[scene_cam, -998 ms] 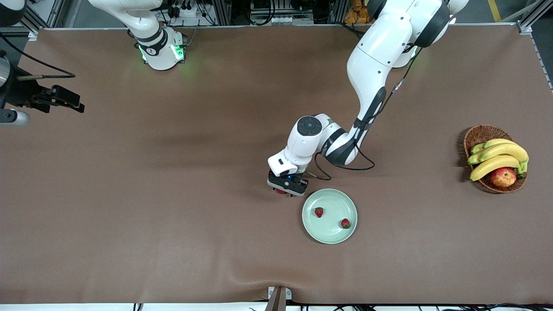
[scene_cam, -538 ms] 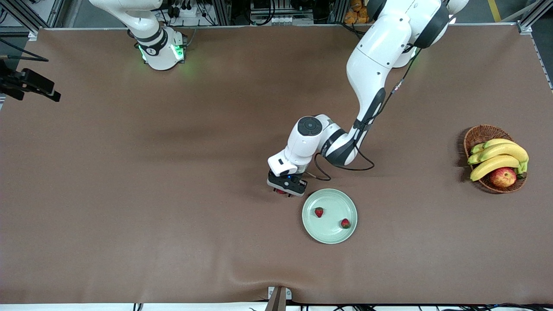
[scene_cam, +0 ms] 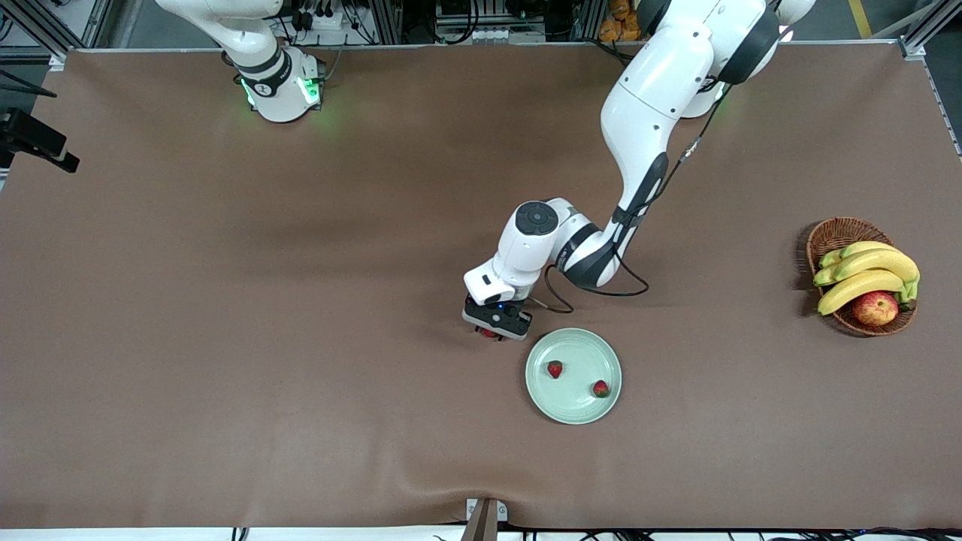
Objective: Collect all strawberries into plate
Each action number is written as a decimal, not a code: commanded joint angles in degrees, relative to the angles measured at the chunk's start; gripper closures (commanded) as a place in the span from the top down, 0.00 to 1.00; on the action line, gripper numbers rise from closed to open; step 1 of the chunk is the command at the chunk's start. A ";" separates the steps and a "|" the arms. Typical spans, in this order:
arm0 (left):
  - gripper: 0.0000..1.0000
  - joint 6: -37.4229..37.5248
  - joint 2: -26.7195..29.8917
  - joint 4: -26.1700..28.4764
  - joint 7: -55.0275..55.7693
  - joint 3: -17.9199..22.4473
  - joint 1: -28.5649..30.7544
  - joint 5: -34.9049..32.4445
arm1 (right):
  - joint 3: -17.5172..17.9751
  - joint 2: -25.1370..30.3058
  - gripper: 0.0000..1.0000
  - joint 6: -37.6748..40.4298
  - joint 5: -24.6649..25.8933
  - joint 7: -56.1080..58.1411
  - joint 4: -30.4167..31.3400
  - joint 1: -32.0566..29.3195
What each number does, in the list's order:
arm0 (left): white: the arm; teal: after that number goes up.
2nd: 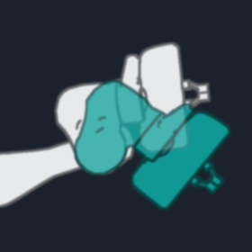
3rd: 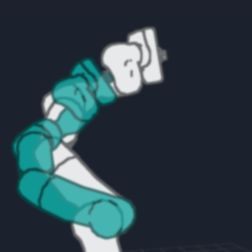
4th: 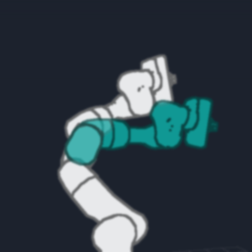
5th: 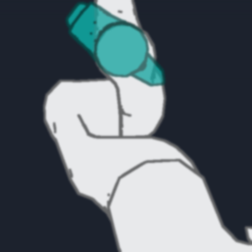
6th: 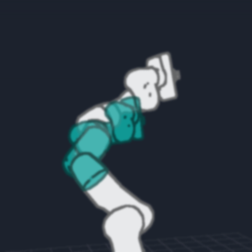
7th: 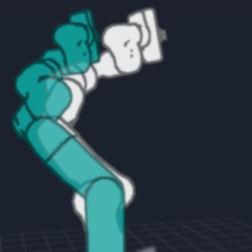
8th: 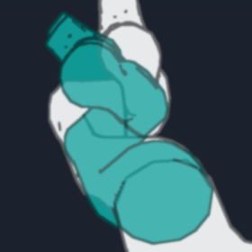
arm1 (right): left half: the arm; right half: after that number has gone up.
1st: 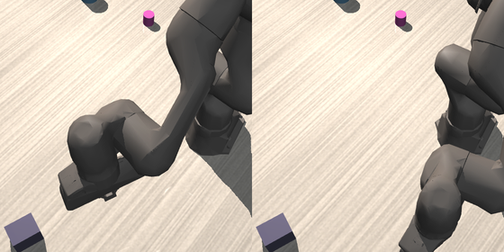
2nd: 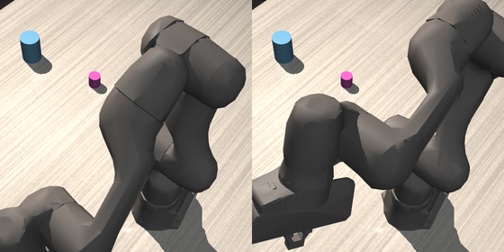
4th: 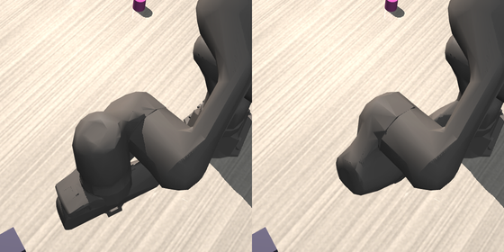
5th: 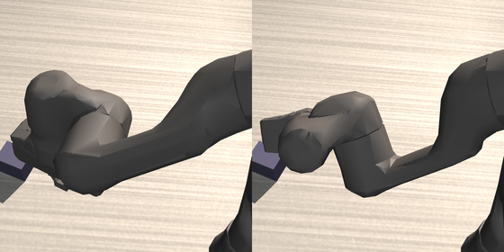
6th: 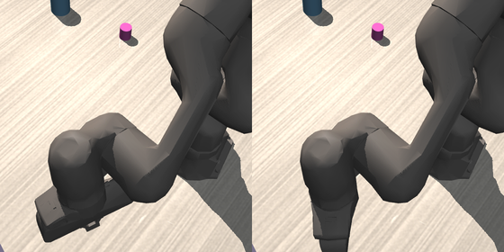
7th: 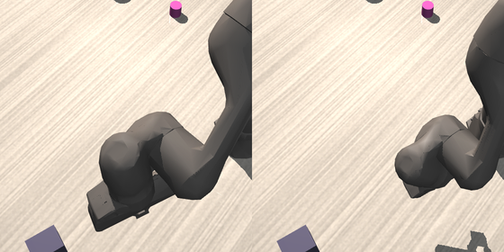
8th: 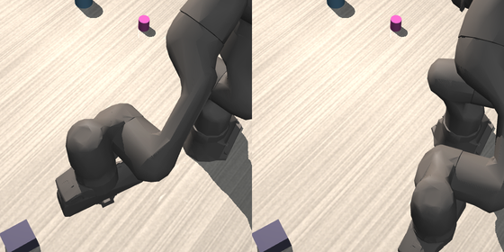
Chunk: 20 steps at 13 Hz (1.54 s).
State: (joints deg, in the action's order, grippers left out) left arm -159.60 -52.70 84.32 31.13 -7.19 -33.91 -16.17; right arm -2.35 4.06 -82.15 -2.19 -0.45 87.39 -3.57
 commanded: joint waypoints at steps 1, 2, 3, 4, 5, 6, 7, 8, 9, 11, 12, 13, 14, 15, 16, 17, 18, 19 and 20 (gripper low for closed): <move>0.19 -0.80 -0.73 -0.91 0.95 0.42 -0.36 -1.05 | 1.12 -0.28 1.00 0.76 0.61 -0.96 -1.17 -0.83; 0.00 -0.80 -0.73 -0.91 0.86 0.33 -0.28 -0.97 | 1.20 -0.36 1.00 0.93 0.61 -0.96 -0.99 -0.65; 0.00 -0.80 -0.47 -0.91 0.69 0.33 -0.10 -1.05 | 1.29 -0.37 1.00 0.85 0.70 -0.96 -1.08 -0.65; 0.00 -0.80 -0.04 -0.91 0.77 0.24 0.33 -0.97 | 1.21 -0.37 1.00 0.67 0.79 -0.87 -1.08 -0.65; 0.00 -0.80 0.32 -0.91 0.78 0.16 0.60 -0.53 | 1.21 -0.37 1.00 0.67 0.79 -0.95 -1.08 -0.74; 0.00 -0.71 0.93 -0.91 0.78 0.15 1.04 0.26 | 1.21 -0.37 1.00 0.67 1.22 -0.87 -1.08 -0.65; 0.00 -0.62 1.20 -0.91 0.78 0.07 1.39 0.70 | 1.38 -0.37 1.00 0.67 2.27 -0.87 -1.08 -0.48; 0.00 -0.10 1.81 -0.91 0.78 -0.02 1.57 0.88 | 1.38 -0.37 1.00 0.67 3.06 -0.87 -1.08 0.31; 0.00 0.86 1.99 -0.91 0.78 -0.02 1.66 0.88 | 1.38 -0.37 1.00 0.67 3.16 -0.95 -1.08 0.49; 0.00 4.11 3.21 -0.91 0.60 -0.28 2.88 0.79 | 1.38 -0.45 1.00 0.67 3.07 -0.96 -1.08 0.58; 0.00 6.21 4.00 -0.91 0.51 -0.37 2.97 0.88 | 1.38 -0.54 1.00 0.93 2.99 -0.96 -1.08 0.58; 0.00 9.02 5.14 -0.91 0.42 -0.46 3.58 0.88 | 1.38 -0.63 1.00 1.02 2.90 -0.96 -1.08 0.75; 0.00 12.27 6.11 -1.00 0.16 -1.24 4.81 0.97 | 1.38 -0.63 1.00 1.02 2.90 -0.96 -1.08 1.10; 0.00 14.21 6.73 -1.00 0.07 -2.47 6.47 1.32 | 1.38 -0.72 1.00 1.02 2.90 -0.96 -1.08 1.28; 0.00 15.28 7.00 -1.00 -1.15 -4.05 8.84 1.32 | 1.38 -0.72 1.00 1.11 2.90 -0.87 -1.08 1.28; 0.00 15.55 7.09 -1.08 -4.46 -5.46 11.39 1.32 | 1.38 -0.72 1.00 1.11 2.90 -0.87 -1.08 1.28; 0.00 15.55 7.09 -1.00 -8.41 -7.04 14.46 1.32 | 1.38 -0.72 1.00 1.11 2.90 -0.87 -1.08 1.28; 0.00 15.55 7.00 -1.00 -11.06 -8.62 17.36 1.32 | 1.38 -0.72 1.00 1.02 2.90 -0.87 -1.08 1.28; 0.00 15.55 6.91 -1.08 -12.57 -9.42 19.39 1.32 | 1.38 -0.72 1.00 1.02 2.98 -0.87 -1.08 1.37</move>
State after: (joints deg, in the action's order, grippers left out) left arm -144.78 -46.43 82.54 22.66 -13.94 -18.82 -15.76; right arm -0.99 3.77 -81.96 -0.35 -0.47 87.38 -2.81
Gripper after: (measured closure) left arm 0.683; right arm 0.000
